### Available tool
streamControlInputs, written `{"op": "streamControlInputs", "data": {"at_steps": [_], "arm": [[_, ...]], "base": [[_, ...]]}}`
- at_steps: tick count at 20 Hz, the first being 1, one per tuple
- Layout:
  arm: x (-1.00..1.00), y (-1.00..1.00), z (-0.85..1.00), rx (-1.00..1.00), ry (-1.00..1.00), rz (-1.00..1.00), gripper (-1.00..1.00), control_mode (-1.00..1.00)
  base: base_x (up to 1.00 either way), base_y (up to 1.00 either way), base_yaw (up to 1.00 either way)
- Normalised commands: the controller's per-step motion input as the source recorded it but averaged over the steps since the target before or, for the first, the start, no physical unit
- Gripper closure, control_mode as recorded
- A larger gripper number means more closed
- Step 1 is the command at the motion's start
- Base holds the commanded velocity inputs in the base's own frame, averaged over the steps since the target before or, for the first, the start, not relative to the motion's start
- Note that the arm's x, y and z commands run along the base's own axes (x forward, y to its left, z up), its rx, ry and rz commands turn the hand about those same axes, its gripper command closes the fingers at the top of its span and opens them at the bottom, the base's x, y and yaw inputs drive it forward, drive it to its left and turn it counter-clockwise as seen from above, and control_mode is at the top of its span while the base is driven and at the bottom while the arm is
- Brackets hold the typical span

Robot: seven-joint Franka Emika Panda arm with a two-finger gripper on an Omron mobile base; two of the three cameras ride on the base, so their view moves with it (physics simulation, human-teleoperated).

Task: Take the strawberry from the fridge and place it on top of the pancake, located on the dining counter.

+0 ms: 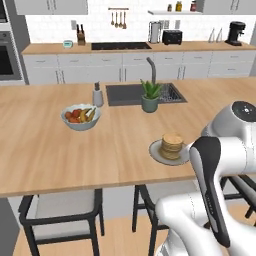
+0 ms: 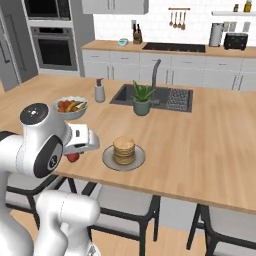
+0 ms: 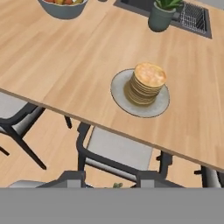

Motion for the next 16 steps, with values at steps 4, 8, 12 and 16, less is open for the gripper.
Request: {"op": "streamControlInputs", "data": {"at_steps": [4,8,12,16], "arm": [[0.00,0.00,0.00,0.00,0.00,0.00,1.00,1.00],[0.99,-0.38,0.00,0.06,0.00,-0.12,1.00,-1.00],[1.00,-0.35,0.00,0.06,0.02,-0.06,1.00,-1.00],[0.96,-0.39,-0.02,0.00,0.09,-0.02,1.00,-1.00]], "base": [[0.76,-0.13,-0.23],[0.00,0.00,0.00],[0.00,0.00,0.00],[0.00,0.00,0.00]]}}
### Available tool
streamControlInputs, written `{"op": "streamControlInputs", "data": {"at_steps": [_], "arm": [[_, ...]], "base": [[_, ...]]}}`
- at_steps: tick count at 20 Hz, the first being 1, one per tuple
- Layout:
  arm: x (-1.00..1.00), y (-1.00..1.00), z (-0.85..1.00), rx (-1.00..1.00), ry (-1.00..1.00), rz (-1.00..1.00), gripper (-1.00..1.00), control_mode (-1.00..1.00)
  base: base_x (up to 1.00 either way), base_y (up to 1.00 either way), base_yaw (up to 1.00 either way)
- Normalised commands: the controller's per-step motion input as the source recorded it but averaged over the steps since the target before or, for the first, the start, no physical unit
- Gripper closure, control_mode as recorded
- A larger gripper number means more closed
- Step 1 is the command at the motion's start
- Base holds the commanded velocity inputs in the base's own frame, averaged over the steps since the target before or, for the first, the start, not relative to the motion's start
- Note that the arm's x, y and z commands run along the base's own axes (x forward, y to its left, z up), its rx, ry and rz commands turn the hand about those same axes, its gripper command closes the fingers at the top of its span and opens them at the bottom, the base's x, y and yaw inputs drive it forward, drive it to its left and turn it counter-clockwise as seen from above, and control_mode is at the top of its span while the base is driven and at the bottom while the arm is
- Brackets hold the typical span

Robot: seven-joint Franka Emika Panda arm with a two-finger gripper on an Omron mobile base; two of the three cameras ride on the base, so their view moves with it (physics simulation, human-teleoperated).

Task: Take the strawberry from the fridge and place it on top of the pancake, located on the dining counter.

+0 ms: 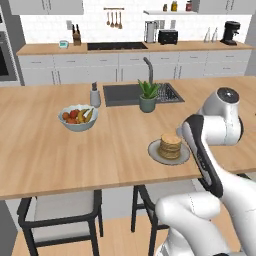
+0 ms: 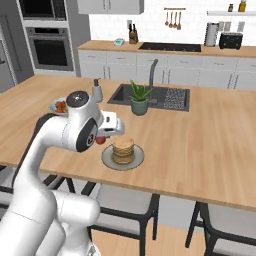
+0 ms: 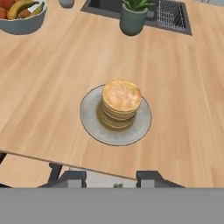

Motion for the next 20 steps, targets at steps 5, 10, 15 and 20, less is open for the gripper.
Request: {"op": "streamControlInputs", "data": {"at_steps": [5,10,15,20], "arm": [[0.84,-0.29,-0.28,0.00,0.12,0.00,1.00,-1.00],[0.40,-0.01,-0.75,-0.09,0.09,0.00,1.00,-1.00],[0.37,0.02,-0.52,-0.06,0.08,0.00,1.00,-1.00],[0.07,0.00,-0.04,0.00,0.00,0.00,1.00,-1.00]], "base": [[0.00,0.00,0.00],[0.00,0.00,0.00],[0.00,0.00,0.00],[0.00,0.00,0.00]]}}
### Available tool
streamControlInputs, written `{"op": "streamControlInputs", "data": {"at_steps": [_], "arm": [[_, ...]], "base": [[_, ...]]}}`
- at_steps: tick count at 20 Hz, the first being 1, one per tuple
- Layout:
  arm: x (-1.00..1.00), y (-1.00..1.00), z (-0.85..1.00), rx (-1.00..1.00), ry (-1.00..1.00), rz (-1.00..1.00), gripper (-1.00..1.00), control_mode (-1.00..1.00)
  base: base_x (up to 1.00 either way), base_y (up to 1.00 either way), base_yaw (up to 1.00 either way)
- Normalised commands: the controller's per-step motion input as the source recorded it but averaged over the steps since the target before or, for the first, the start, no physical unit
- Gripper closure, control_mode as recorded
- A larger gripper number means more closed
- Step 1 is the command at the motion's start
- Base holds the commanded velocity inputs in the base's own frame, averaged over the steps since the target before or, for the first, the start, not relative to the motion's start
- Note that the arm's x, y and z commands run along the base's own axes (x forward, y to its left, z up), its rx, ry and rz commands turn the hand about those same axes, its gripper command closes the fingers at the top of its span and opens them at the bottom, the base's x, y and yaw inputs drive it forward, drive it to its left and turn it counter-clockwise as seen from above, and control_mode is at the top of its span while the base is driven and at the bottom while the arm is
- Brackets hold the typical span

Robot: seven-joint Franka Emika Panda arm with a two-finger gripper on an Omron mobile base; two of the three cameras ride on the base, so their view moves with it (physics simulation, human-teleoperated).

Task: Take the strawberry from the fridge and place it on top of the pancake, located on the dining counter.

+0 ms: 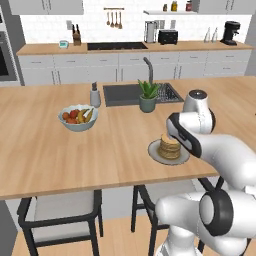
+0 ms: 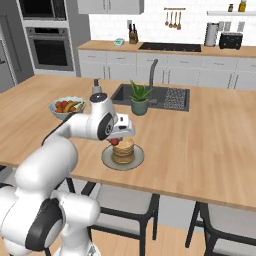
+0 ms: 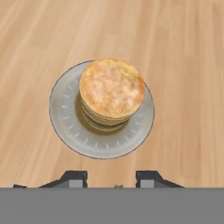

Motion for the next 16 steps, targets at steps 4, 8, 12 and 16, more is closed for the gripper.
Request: {"op": "streamControlInputs", "data": {"at_steps": [4,8,12,16], "arm": [[0.23,0.00,-0.13,0.00,0.00,0.00,1.00,-1.00],[0.32,0.02,-0.17,0.00,0.00,0.00,1.00,-1.00],[0.30,0.01,-0.07,0.00,0.01,0.00,1.00,-1.00],[0.32,0.00,-0.11,0.00,0.02,0.00,1.00,-1.00]], "base": [[0.00,0.00,0.00],[0.00,0.00,0.00],[0.00,0.00,0.00],[0.00,0.00,0.00]]}}
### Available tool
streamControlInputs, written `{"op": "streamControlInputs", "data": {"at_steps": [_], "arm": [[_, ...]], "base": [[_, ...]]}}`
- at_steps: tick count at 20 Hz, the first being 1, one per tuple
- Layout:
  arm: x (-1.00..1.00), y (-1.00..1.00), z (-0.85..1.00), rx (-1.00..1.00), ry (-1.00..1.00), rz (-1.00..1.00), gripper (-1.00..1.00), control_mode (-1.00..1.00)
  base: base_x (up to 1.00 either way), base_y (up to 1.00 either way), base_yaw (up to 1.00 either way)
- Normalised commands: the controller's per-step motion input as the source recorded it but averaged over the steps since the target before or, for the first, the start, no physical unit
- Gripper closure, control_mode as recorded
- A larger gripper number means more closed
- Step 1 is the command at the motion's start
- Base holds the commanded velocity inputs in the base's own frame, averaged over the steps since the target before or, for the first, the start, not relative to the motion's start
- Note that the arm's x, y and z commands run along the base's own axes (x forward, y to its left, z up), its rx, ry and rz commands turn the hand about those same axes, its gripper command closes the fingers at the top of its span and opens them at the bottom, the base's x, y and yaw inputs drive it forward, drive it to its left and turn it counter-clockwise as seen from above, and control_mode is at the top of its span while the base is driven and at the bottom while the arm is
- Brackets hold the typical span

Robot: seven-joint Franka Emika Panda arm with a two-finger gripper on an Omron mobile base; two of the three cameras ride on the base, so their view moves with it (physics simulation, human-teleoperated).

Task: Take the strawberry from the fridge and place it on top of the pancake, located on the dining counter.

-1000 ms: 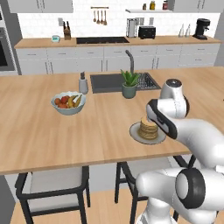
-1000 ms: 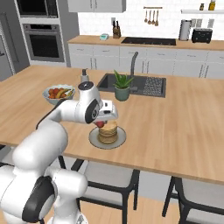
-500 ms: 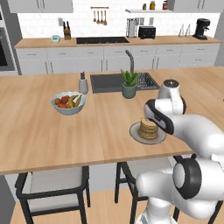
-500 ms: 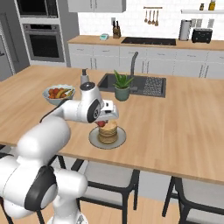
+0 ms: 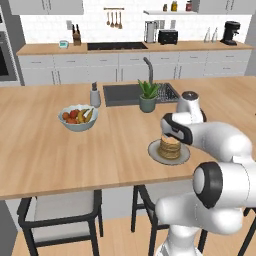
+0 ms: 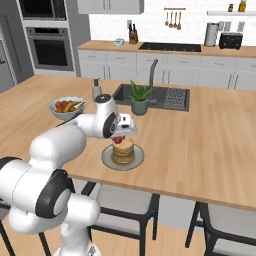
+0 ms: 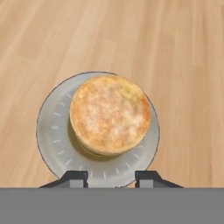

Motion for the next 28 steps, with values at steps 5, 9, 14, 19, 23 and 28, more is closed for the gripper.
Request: {"op": "streamControlInputs", "data": {"at_steps": [5,9,14,19,23,28], "arm": [[0.23,0.00,-0.16,0.00,0.01,0.00,1.00,-1.00],[0.09,0.00,-0.20,0.00,0.00,0.00,1.00,-1.00],[0.08,0.00,-0.25,0.00,0.00,0.00,1.00,-1.00],[0.06,0.00,-0.16,0.00,0.00,0.00,1.00,-1.00],[0.01,0.00,0.02,0.00,0.00,0.00,1.00,-1.00],[0.03,0.00,0.11,0.00,0.00,0.00,1.00,-1.00]], "base": [[0.00,0.00,0.00],[0.00,0.00,0.00],[0.00,0.00,0.00],[0.00,0.00,0.00],[0.00,0.00,0.00],[0.00,0.00,0.00]]}}
